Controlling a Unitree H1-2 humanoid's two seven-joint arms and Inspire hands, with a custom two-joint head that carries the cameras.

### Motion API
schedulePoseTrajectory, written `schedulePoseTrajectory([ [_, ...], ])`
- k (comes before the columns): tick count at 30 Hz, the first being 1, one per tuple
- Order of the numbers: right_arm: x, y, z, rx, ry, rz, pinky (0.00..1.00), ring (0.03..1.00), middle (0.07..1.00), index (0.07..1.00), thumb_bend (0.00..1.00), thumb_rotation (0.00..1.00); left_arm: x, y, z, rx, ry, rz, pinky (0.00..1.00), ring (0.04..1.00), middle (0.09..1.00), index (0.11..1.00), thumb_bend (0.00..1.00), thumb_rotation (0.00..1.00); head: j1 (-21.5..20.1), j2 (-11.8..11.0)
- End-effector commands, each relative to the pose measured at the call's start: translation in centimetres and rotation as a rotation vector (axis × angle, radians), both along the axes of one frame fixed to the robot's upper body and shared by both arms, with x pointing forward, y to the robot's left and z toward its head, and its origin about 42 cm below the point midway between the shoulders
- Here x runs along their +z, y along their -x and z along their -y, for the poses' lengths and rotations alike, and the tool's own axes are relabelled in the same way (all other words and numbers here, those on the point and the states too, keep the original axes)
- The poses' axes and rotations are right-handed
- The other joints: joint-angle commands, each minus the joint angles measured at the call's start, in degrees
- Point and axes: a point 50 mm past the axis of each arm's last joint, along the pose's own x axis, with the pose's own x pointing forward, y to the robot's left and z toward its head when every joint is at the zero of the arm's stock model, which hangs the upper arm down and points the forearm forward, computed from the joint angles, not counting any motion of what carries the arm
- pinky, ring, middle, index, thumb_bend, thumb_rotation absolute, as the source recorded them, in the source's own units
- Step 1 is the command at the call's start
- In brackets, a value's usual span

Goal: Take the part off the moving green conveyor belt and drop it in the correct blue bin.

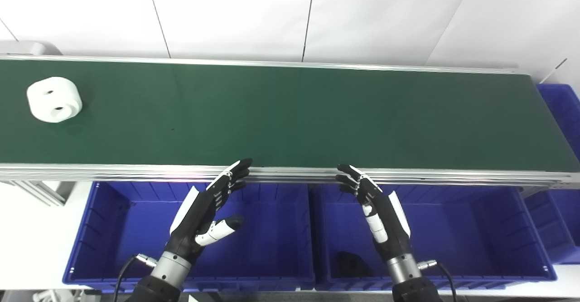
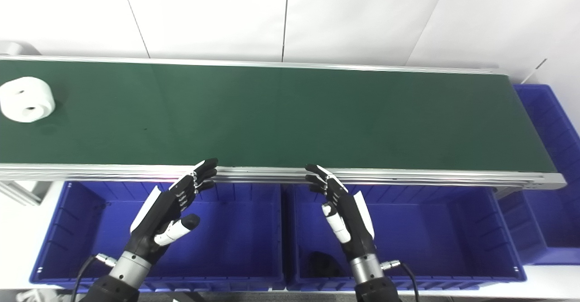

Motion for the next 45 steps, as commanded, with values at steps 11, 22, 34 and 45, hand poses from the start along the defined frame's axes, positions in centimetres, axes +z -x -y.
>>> schedulePoseTrajectory([
  [11, 0.85, -0.06, -0.35, 0.021, -0.009, 0.071, 0.77, 0.816, 0.869, 0.823, 0.86, 1.00, 0.56, -0.28, 0.11, -0.025, 0.020, 0.026, 0.86, 0.904, 0.913, 0.880, 0.88, 0.76, 0.01, -0.36],
  [22, 0.80, -0.07, -0.38, 0.034, -0.010, 0.068, 0.77, 0.815, 0.874, 0.829, 0.85, 1.00, 0.48, -0.27, 0.03, -0.039, 0.015, 0.025, 0.86, 0.901, 0.905, 0.880, 0.87, 0.75, 0.08, -0.44],
  [34, 0.64, -0.04, -0.50, 0.040, -0.011, 0.062, 0.77, 0.814, 0.871, 0.829, 0.84, 1.00, 0.34, -0.35, 0.00, -0.052, 0.007, 0.014, 0.87, 0.915, 0.912, 0.887, 0.88, 0.76, -0.14, -0.61],
  [45, 0.63, -0.05, -0.62, 0.040, -0.013, 0.058, 0.77, 0.809, 0.872, 0.829, 0.85, 1.00, 0.27, -0.41, 0.03, -0.058, 0.003, 0.009, 0.86, 0.914, 0.913, 0.885, 0.87, 0.75, -0.23, -0.77],
])
